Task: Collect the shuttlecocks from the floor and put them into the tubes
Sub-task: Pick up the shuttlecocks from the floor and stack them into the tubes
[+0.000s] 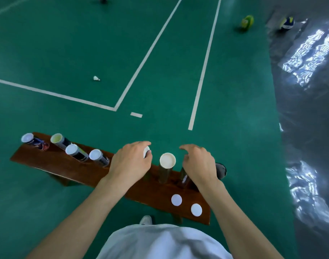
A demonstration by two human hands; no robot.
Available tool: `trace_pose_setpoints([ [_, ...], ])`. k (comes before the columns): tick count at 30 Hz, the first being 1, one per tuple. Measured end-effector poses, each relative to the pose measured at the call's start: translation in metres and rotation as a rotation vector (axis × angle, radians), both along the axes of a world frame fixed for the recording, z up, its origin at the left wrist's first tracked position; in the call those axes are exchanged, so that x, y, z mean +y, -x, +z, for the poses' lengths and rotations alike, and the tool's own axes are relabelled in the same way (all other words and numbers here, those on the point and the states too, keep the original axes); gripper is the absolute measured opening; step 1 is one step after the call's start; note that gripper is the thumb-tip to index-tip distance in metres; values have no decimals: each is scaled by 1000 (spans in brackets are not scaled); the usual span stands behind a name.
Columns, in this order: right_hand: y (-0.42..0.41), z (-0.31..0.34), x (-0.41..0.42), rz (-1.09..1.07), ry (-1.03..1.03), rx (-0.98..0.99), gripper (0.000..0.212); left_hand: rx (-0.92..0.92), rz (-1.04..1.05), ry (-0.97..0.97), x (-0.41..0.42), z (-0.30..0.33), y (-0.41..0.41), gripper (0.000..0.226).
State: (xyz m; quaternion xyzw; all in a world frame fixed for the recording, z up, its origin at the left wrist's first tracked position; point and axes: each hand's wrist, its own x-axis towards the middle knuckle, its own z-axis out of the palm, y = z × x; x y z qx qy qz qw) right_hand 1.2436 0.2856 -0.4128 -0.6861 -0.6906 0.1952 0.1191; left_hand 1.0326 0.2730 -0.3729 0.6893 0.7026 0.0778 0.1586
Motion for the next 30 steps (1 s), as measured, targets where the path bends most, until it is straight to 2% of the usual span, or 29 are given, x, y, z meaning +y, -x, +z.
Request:
trace_pose_setpoints([
  [2, 15, 22, 9, 45, -124, 150, 42, 2, 65, -50, -1, 16, 17, 39],
  [6, 49, 61, 18, 174, -225, 454, 42, 24, 204, -156, -18, 51, 53, 37],
  [9, 81, 85, 22, 283, -216, 682, 41, 62, 365, -234, -43, 82, 84, 33],
  [13, 127, 111, 15, 367, -181, 892, 38, 108, 554, -339, -84, 122, 119, 25],
  [17, 203, 132, -16, 482, -132, 964, 35, 58, 746, -435, -142, 154, 163, 22],
  [21, 283, 140, -58, 566, -95, 991, 34, 36, 855, -446, -195, 165, 223, 22],
  [26, 428, 147, -123, 720, -24, 997, 31, 14, 991, -460, -282, 155, 336, 24],
  [30, 559, 147, -190, 911, 68, 1006, 33, -143, 1148, -546, -371, 143, 420, 20],
])
